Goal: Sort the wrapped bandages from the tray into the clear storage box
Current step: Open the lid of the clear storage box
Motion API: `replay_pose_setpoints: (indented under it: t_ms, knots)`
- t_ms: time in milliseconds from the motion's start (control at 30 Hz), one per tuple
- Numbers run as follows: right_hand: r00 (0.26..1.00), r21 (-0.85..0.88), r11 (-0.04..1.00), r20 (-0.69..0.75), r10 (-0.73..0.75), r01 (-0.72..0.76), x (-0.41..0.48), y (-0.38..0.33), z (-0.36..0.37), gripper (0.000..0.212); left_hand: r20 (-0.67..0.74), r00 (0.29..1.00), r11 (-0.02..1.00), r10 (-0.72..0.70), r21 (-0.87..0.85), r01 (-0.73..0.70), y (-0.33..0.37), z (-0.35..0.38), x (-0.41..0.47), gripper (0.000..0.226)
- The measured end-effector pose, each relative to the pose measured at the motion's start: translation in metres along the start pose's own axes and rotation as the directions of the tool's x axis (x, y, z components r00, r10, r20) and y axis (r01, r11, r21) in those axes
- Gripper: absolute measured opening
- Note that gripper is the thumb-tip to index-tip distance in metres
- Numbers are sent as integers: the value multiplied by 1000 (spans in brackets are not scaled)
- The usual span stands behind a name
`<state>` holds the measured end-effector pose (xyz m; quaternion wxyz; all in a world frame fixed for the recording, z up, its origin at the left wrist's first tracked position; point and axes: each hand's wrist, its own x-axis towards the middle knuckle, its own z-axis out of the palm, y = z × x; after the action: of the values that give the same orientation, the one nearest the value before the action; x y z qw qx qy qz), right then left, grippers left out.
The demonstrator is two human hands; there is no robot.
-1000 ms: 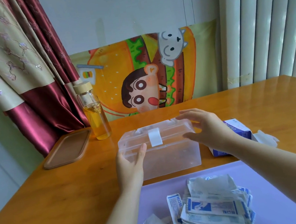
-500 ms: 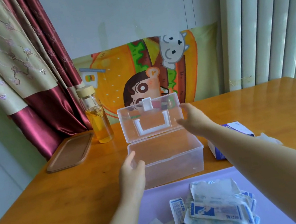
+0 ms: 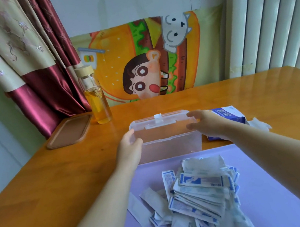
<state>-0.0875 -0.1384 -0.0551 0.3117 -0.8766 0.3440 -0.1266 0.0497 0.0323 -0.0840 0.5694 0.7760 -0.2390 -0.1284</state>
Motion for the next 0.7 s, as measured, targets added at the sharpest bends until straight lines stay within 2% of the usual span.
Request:
replay_pose_setpoints:
  t_ms: [100, 167, 200, 267, 367, 400, 467, 533, 700]
  knots:
    - [991, -47, 995, -95, -89, 85, -21, 1, -4, 51, -52, 998, 996, 47, 75, -43, 5, -7, -12, 49]
    - [965, -49, 981, -174, -195, 189, -45, -1, -7, 45, -86, 983, 977, 161, 155, -147, 10, -12, -30, 44]
    - [951, -49, 968, -180, -250, 245, -58, -1, -8, 40, -81, 971, 959, 226, 192, -207, 10, -15, -41, 41]
    - [941, -58, 943, -74, -332, 328, -87, -2, -6, 34, 11, 950, 923, 313, 231, -307, 8, -18, -66, 35]
    - [945, -209, 928, 179, -272, 307, -122, -1, 12, 42, 244, 931, 893, 272, 298, -339, -5, -17, -101, 31]
    - [950, -278, 918, 214, -227, 282, -130, -1, 19, 45, 307, 922, 876, 237, 343, -339, -9, -17, -112, 31]
    - [960, -356, 896, 190, -206, 263, -137, -1, 29, 45, 380, 900, 840, 214, 399, -368, -16, -14, -128, 32]
    - [970, -306, 923, 140, -200, 234, -140, -1, 30, 42, 412, 878, 807, 244, 416, -419, -19, -12, -141, 31]
    - [989, -45, 990, 70, -133, 136, -143, 5, 18, 35, 440, 861, 780, 255, 433, -452, -14, -13, -156, 33]
